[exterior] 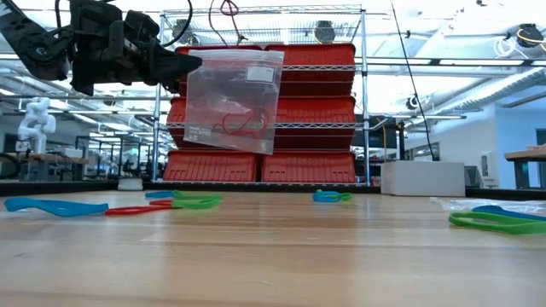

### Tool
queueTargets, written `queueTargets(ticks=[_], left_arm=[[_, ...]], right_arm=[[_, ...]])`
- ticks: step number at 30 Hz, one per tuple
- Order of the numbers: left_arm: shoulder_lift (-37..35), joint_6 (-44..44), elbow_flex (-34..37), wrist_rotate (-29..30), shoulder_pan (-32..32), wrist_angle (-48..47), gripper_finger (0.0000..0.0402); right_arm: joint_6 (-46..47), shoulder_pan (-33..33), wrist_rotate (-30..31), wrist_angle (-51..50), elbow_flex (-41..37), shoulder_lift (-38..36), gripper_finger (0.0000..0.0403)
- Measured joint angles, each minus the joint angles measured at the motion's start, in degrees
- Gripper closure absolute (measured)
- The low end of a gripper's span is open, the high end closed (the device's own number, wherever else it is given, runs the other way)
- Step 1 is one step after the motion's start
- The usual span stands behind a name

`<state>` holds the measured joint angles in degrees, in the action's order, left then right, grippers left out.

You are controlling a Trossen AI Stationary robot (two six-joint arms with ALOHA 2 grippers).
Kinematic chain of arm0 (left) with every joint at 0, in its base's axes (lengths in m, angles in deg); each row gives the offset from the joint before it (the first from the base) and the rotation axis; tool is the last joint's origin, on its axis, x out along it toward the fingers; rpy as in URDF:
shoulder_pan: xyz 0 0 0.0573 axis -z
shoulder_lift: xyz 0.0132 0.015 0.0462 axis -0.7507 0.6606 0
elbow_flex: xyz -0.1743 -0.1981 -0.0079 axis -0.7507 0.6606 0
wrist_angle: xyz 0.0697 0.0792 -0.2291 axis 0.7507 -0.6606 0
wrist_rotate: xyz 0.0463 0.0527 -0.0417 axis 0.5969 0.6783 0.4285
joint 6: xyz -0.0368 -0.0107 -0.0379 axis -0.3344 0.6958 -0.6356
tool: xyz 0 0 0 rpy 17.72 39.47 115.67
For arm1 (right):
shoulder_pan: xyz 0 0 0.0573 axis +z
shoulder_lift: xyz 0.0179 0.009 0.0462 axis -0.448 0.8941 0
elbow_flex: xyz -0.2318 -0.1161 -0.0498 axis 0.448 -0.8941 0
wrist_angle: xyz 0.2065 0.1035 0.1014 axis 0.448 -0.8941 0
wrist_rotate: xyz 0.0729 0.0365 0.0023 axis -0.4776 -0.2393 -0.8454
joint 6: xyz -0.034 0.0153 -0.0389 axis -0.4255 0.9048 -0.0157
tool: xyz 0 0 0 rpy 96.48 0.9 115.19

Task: Sort rubber bands
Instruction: Put the top red rubber band into the zip bag

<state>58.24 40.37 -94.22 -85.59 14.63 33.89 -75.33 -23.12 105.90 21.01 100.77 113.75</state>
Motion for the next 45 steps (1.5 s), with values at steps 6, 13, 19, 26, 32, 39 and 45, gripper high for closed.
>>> queueTargets(ticks=[6, 13, 19, 26, 32, 39, 45], left_arm=[[0.0, 0.0, 0.0, 0.0, 0.0, 0.0, 0.0401], [0.0, 0.0, 0.0, 0.0, 0.0, 0.0, 0.0401], [0.0, 0.0, 0.0, 0.0, 0.0, 0.0, 0.0401], [0.0, 0.0, 0.0, 0.0, 0.0, 0.0, 0.0401], [0.0, 0.0, 0.0, 0.0, 0.0, 0.0, 0.0401], [0.0, 0.0, 0.0, 1.2, 0.0, -0.1, 0.0401], [0.0, -0.1, 0.0, 3.5, 0.1, -1.3, 0.0401]], right_arm=[[1.2, 0.0, 0.0, -1.1, 0.0, 0.9, 0.0403], [2.2, -0.9, 0.0, -2.6, 0.0, 2.2, 0.0403], [4.7, -2.9, 0.0, -5.1, 0.0, 2.2, 0.0403], [6.0, -3.9, -1.6, -7.4, -0.1, 3.4, 0.0403], [6.3, -3.9, -3.0, -7.6, -0.1, 5.0, 0.0403], [7.0, -3.9, -2.9, -8.1, -0.1, 5.7, 0.0403], [7.3, -3.9, -2.7, -8.7, -0.1, 5.7, 0.0402]])
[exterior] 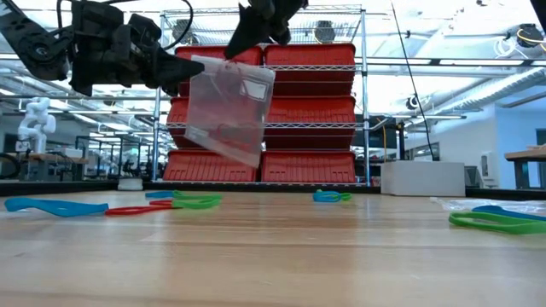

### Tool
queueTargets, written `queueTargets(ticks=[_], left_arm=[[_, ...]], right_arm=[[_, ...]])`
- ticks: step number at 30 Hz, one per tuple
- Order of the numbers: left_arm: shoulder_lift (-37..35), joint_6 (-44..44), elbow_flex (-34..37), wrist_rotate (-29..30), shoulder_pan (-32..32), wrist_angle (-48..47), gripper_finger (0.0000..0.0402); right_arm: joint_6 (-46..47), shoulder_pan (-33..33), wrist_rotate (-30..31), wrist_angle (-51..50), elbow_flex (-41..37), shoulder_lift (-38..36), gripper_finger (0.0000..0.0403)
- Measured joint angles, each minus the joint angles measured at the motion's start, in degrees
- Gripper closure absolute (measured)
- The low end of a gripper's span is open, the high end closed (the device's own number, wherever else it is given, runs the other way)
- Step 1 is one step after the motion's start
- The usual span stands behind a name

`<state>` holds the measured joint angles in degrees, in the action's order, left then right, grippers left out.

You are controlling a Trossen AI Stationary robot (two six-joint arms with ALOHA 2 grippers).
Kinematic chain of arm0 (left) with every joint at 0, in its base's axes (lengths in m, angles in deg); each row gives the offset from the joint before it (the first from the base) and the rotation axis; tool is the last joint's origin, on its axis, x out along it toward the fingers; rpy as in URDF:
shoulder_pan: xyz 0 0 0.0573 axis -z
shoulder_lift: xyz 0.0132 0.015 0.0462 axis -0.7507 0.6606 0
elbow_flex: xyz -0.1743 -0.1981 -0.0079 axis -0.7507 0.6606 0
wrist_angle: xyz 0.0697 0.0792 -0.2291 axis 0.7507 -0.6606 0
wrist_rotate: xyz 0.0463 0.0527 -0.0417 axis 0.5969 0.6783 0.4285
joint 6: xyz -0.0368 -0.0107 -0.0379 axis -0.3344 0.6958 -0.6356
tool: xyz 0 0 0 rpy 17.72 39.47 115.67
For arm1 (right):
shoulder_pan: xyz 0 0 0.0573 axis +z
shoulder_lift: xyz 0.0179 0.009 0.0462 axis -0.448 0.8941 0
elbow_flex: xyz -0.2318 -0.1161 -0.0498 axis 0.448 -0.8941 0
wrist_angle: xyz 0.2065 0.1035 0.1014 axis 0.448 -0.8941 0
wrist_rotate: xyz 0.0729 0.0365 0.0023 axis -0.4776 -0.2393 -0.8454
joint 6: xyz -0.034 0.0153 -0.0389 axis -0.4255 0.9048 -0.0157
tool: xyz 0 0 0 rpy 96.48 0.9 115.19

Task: Sort rubber bands
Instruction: Put the top red rubber band into the zip bag

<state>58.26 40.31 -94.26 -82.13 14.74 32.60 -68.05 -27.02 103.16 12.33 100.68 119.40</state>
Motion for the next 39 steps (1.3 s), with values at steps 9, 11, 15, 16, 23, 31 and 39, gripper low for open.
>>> queueTargets(ticks=[9, 11, 15, 16, 23, 31, 39], left_arm=[[0.0, 0.1, -0.6, 0.3, 1.9, -0.2, 0.0401], [0.0, 0.1, -0.6, 0.3, 2.1, -0.2, 0.0401], [0.0, 0.1, -0.6, 0.3, 2.1, -0.3, 0.0401], [0.0, 0.1, -0.6, 0.3, 2.1, -0.3, 0.0401], [0.0, 1.1, -0.6, 0.3, 2.1, -1.6, 0.0401], [0.0, 1.6, -0.6, 1.3, 2.1, -1.8, 0.0401], [0.0, 1.6, -0.6, 1.3, 2.1, -1.7, 0.0401]], right_arm=[[0.3, -0.8, 0.0, -0.3, 0.0, 0.0, 0.0354], [0.1, -0.8, 0.1, -0.1, 0.0, 0.0, 0.0335], [-0.3, -0.8, 0.4, 1.3, 0.0, 0.0, 0.0297], [-0.9, -0.7, 0.5, 1.7, 0.0, 0.0, 0.0288], [-2.7, -0.7, 0.5, 0.0, 0.0, -3.6, 0.0252], [0.8, -0.4, 0.2, -15.5, 0.1, -8.0, 0.0239], [6.2, -0.5, -0.5, -20.9, -9.1, -8.7, 0.0236]])
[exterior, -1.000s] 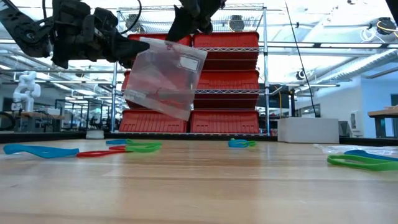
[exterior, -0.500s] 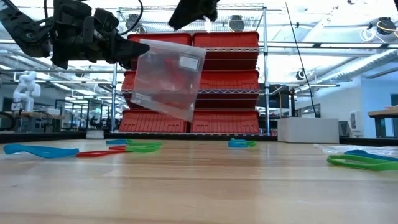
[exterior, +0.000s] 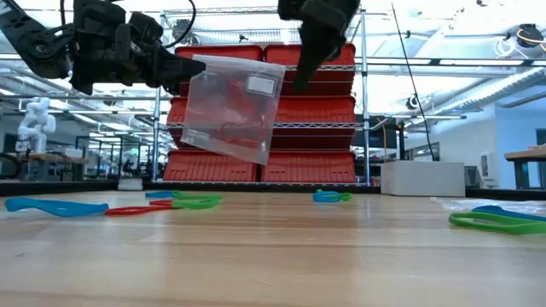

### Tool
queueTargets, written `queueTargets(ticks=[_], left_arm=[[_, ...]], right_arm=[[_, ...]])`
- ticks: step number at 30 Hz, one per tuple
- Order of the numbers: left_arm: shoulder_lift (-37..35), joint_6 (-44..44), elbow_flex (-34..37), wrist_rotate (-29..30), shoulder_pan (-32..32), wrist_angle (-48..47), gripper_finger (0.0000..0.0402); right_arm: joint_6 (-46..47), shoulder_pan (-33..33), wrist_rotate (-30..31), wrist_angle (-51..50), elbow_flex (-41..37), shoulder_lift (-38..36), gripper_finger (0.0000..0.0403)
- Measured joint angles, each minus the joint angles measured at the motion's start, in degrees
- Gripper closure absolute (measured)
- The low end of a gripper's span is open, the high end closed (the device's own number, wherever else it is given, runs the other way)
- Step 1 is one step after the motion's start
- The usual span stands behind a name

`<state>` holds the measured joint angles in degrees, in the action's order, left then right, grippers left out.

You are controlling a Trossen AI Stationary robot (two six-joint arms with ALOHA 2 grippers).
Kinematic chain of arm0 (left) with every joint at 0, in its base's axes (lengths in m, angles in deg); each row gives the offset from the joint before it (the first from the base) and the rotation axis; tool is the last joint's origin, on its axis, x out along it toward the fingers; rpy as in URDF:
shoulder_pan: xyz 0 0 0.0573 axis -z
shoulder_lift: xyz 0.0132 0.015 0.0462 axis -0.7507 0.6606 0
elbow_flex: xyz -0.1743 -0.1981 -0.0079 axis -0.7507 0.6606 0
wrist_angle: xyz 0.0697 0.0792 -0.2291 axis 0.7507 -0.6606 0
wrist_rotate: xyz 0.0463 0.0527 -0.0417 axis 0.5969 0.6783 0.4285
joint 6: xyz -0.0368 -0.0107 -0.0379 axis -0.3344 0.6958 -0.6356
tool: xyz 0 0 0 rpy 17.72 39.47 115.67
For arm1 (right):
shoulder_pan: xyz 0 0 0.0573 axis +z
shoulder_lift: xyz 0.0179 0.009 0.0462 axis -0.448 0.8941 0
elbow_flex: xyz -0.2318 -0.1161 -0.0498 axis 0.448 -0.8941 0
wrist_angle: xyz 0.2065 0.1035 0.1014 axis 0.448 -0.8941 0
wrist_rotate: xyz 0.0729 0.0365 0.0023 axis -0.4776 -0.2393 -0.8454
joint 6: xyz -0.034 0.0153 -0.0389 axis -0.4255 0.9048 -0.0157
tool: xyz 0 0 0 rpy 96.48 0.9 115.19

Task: Sort rubber bands
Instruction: Put the top red rubber band into the zip bag

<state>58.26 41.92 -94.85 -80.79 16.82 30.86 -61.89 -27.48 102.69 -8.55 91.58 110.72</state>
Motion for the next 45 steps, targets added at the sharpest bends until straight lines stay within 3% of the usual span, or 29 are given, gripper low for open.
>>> queueTargets(ticks=[6, 11, 14, 17, 20, 26, 39, 45], left_arm=[[0.0, 0.0, 0.0, 0.0, 0.0, -0.3, 0.0401], [0.0, 0.0, 0.0, 0.0, 0.0, -0.4, 0.0401], [0.0, 0.0, 0.0, 0.5, 0.0, -0.4, 0.0401], [0.0, 0.0, 0.0, 1.4, 0.0, -1.0, 0.0401], [0.2, 0.0, 0.0, 1.7, 0.1, -1.4, 0.0401], [2.7, 0.1, 0.0, 3.3, 2.7, -1.2, 0.0401], [6.3, 0.5, 0.0, 7.4, 4.9, 2.7, 0.0401], [4.7, 1.9, 0.0, 8.3, 4.7, 1.5, 0.0401]], right_arm=[[0.8, 0.0, -2.6, 18.2, -12.1, -4.4, 0.0236], [2.5, 0.6, 1.2, 32.0, -20.5, -6.4, 0.0241], [2.4, 0.7, 1.9, 38.5, -24.2, -6.0, 0.0269], [2.7, 0.7, 2.0, 43.0, -26.4, -6.0, 0.0327], [2.6, 0.7, 2.3, 43.2, -26.3, -6.1, 0.0388], [2.0, 0.6, 2.3, 43.9, -25.2, -6.2, 0.0401], [0.3, -0.2, 1.8, 43.1, -25.2, -6.9, 0.0399], [0.6, 1.6, 1.7, 35.5, -25.2, -11.8, 0.0362]])
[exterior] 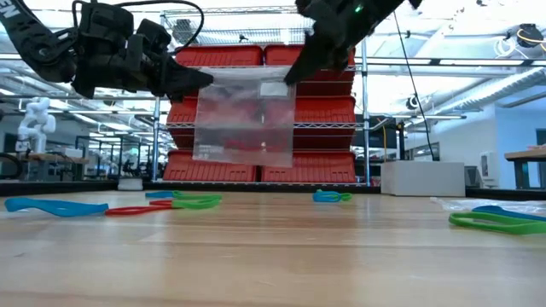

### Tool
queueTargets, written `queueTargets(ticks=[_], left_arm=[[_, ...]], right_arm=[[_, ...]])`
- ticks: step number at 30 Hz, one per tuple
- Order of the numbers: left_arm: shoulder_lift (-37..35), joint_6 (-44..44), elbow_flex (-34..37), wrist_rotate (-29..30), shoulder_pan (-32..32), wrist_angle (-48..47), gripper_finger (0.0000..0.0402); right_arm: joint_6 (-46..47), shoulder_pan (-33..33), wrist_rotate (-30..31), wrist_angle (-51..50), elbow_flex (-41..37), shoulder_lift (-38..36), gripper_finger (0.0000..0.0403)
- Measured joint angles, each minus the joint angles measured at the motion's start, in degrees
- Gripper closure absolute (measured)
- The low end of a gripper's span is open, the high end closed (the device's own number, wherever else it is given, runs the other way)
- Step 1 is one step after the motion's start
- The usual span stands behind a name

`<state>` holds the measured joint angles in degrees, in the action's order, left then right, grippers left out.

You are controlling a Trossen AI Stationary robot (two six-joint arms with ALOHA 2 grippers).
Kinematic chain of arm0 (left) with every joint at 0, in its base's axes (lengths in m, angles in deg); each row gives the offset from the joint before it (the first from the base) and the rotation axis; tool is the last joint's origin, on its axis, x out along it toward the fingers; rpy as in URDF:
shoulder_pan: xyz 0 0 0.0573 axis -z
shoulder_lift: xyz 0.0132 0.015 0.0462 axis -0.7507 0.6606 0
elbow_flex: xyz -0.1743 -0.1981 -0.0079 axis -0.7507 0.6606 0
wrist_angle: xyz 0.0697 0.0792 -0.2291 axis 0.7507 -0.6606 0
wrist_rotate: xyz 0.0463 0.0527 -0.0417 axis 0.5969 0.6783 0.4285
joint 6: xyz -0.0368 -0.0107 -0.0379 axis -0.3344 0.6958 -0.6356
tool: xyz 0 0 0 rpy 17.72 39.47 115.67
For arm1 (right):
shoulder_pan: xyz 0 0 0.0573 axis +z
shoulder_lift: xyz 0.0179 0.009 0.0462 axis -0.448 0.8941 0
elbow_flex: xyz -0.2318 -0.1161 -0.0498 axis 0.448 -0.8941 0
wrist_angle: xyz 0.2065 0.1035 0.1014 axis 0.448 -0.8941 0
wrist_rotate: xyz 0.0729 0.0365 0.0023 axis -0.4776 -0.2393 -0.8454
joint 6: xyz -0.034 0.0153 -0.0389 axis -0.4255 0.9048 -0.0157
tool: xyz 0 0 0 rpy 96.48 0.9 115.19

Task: Sort rubber bands
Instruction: Put the top red rubber band into the zip bag, then put the red rubber band into the zip bag

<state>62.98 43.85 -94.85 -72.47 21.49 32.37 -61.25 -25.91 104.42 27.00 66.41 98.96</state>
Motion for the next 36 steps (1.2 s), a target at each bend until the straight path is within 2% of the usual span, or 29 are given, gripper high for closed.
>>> queueTargets(ticks=[7, 11, 15, 17, 20, 26, 32, 36], left_arm=[[-1.6, -0.3, 0.0, 0.5, -2.7, -0.4, 0.0401], [-2.2, -0.4, 0.0, 1.4, -4.1, -0.4, 0.0401], [-3.1, -0.4, 0.0, 4.7, -5.4, -0.2, 0.0401], [-3.7, -0.4, 0.0, 6.0, -6.0, -0.4, 0.0401], [-4.9, -0.4, 0.0, 6.4, -6.9, -0.5, 0.0401], [-7.2, -0.2, 0.0, 6.5, -8.8, -3.0, 0.0401], [-9.2, 0.0, 0.0, 6.4, -10.4, -5.9, 0.0401], [-10.5, 0.0, 0.0, 6.5, -11.2, -7.2, 0.0401]], right_arm=[[3.7, 4.0, -9.4, 0.3, 0.0, 0.0, 0.0287], [3.3, 6.4, -10.7, 6.0, 0.0, 4.0, 0.0253], [-1.6, 7.1, -10.6, 9.9, 2.3, 9.8, 0.0245], [-4.2, 7.0, -10.9, 9.7, 5.8, 13.3, 0.0252], [-9.0, 6.4, -14.5, 6.5, 12.8, 18.9, 0.0274], [-15.1, 4.4, -19.4, -7.5, 28.3, 30.7, 0.0326], [-20.1, 4.1, -22.7, -18.4, 41.7, 41.2, 0.0346], [-22.1, 4.3, -27.3, -23.7, 49.5, 47.1, 0.0373]])
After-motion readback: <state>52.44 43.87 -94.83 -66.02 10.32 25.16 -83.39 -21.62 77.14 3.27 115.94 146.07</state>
